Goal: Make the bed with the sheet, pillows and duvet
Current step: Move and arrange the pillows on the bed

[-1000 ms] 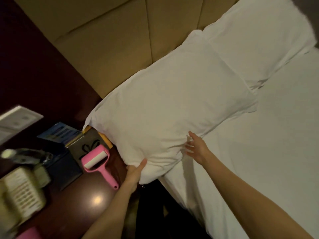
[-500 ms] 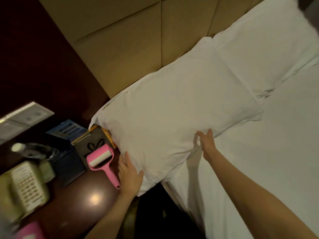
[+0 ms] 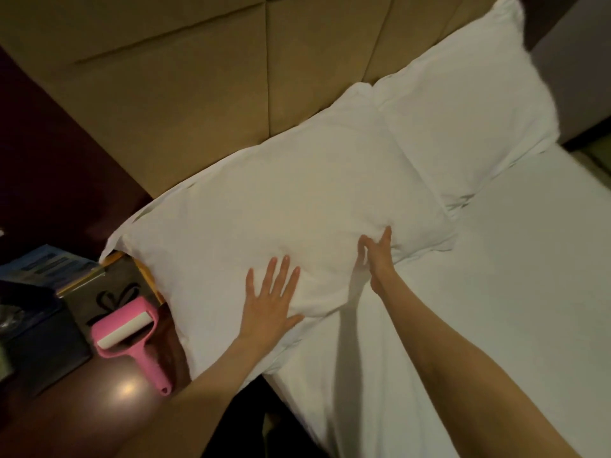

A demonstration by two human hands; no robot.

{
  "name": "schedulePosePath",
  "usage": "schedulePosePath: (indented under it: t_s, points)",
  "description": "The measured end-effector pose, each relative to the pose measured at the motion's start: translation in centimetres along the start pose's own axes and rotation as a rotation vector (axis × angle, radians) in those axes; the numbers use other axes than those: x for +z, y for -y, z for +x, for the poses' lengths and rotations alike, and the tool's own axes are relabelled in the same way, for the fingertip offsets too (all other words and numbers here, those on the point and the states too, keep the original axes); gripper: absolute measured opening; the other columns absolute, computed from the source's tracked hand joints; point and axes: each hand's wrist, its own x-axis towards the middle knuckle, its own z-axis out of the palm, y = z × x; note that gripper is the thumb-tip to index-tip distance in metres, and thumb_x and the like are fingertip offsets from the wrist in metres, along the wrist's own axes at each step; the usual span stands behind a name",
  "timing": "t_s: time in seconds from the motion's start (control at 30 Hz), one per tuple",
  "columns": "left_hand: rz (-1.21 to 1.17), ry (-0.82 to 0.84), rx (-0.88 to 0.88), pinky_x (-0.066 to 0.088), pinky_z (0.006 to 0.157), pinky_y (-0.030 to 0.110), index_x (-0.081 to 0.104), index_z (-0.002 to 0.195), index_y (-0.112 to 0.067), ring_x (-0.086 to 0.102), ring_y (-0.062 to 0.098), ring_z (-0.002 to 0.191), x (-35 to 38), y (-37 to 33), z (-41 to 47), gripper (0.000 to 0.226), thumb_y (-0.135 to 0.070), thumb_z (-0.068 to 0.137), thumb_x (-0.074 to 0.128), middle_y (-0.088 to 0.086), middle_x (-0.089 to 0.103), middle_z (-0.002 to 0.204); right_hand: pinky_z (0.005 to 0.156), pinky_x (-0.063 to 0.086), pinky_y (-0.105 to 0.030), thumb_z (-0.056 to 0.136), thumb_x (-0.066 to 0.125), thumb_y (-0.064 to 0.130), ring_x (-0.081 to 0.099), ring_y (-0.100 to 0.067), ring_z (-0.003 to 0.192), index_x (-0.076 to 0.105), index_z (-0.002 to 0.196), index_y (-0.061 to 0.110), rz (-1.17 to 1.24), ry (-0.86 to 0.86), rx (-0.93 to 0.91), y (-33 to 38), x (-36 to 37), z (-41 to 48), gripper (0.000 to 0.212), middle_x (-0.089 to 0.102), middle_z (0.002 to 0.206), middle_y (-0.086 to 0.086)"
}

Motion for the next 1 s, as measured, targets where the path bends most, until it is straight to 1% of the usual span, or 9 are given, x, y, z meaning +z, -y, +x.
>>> schedulePosePath:
  t_s: [0.1, 0.2, 0.33, 0.4, 0.5, 0.67, 0.77, 0.87, 1.0]
  points:
    - [0.013, -0.075, 0.048, 0.015, 0.112, 0.061, 0.016, 0.151, -0.014, 0.015, 0.030, 0.146, 0.1, -0.9, 2.6, 0.097, -0.071, 0.078, 0.045, 0.012, 0.013, 0.159, 0.112, 0.026, -0.037, 0.097, 0.048, 0.030, 0.013, -0.026, 0.146, 0.002, 0.152, 0.034, -0.156, -0.041, -0.041, 1.2, -1.1, 1.1, 0.072, -0.015, 0.159, -0.005]
    - [-0.021, -0.121, 0.066, 0.019, 0.113, 0.057, 0.023, 0.150, -0.014, 0.019, 0.029, 0.145, -0.6, -1.9, 5.1, 0.079, -0.062, 0.088, 0.030, 0.012, 0.018, 0.158, 0.118, 0.020, -0.043, 0.095, 0.049, 0.031, 0.009, -0.028, 0.147, 0.006, 0.152, 0.033, -0.361, -0.075, -0.211, 2.6, -2.5, 3.0, 0.071, -0.018, 0.159, -0.005]
    - [-0.004, -0.110, 0.114, 0.020, 0.113, 0.054, 0.024, 0.149, -0.011, 0.018, 0.029, 0.145, -0.8, -2.2, 6.9, 0.074, -0.053, 0.089, 0.037, 0.012, 0.019, 0.157, 0.116, 0.014, -0.046, 0.098, 0.043, 0.033, -0.002, -0.030, 0.147, 0.009, 0.152, 0.030, -0.877, 0.008, -0.397, 4.4, -4.6, 5.3, 0.064, -0.008, 0.160, -0.003]
    - [0.041, -0.089, 0.188, 0.019, 0.113, 0.055, 0.025, 0.148, -0.007, 0.013, 0.029, 0.146, -0.5, -1.8, 7.0, 0.080, -0.051, 0.085, 0.045, 0.013, 0.017, 0.158, 0.116, 0.014, -0.048, 0.099, 0.041, 0.036, -0.004, -0.028, 0.148, 0.006, 0.152, 0.031, -0.973, 0.095, -0.383, 4.7, -5.4, 6.0, 0.064, -0.009, 0.160, -0.002]
    - [0.074, -0.063, 0.264, 0.017, 0.114, 0.054, 0.026, 0.147, -0.005, 0.009, 0.028, 0.147, -0.4, -1.1, 6.4, 0.091, -0.051, 0.077, 0.059, 0.016, 0.017, 0.157, 0.118, 0.011, -0.049, 0.100, 0.040, 0.036, -0.005, -0.026, 0.148, 0.001, 0.153, 0.026, -0.958, 0.154, -0.277, 3.9, -6.3, 6.1, 0.066, -0.011, 0.160, -0.004]
    - [0.056, 0.004, 0.301, 0.016, 0.114, 0.049, 0.029, 0.148, -0.011, 0.021, 0.025, 0.144, -1.5, 0.0, 5.5, 0.100, -0.053, 0.066, 0.068, 0.014, 0.022, 0.156, 0.118, 0.014, -0.042, 0.098, 0.044, 0.029, 0.002, -0.028, 0.148, 0.000, 0.152, 0.010, -0.867, 0.147, -0.122, 2.4, -6.9, 3.9, 0.072, -0.005, 0.160, -0.012]
    - [0.036, 0.047, 0.313, 0.014, 0.114, 0.047, 0.033, 0.147, -0.014, 0.023, 0.023, 0.143, -2.7, 1.1, 5.2, 0.090, -0.052, 0.071, 0.061, 0.011, 0.025, 0.156, 0.109, 0.026, -0.032, 0.098, 0.045, 0.020, 0.026, -0.030, 0.141, 0.024, 0.147, 0.002, -0.796, 0.136, -0.087, 2.5, -7.4, 2.0, 0.057, 0.024, 0.155, -0.015]
    - [-0.029, 0.085, 0.308, 0.018, 0.112, 0.045, 0.038, 0.145, -0.014, 0.027, 0.023, 0.141, -4.3, 1.9, 5.2, 0.074, -0.046, 0.079, 0.047, 0.010, 0.029, 0.155, 0.093, 0.038, -0.031, 0.096, 0.047, 0.017, 0.050, -0.033, 0.119, 0.058, 0.120, -0.005, -0.788, 0.108, -0.031, 2.9, -7.9, -0.1, 0.035, 0.056, 0.131, -0.019]
    - [-0.241, 0.103, 0.330, 0.030, 0.107, 0.033, 0.049, 0.137, -0.007, 0.049, 0.023, 0.128, -7.2, 2.2, 6.8, 0.054, -0.031, 0.089, 0.038, 0.007, 0.045, 0.145, 0.091, 0.042, -0.033, 0.092, 0.052, 0.016, 0.056, -0.033, 0.112, 0.067, 0.109, 0.000, -0.649, 0.065, -0.016, 3.8, -8.9, -2.5, 0.028, 0.064, 0.118, -0.018]
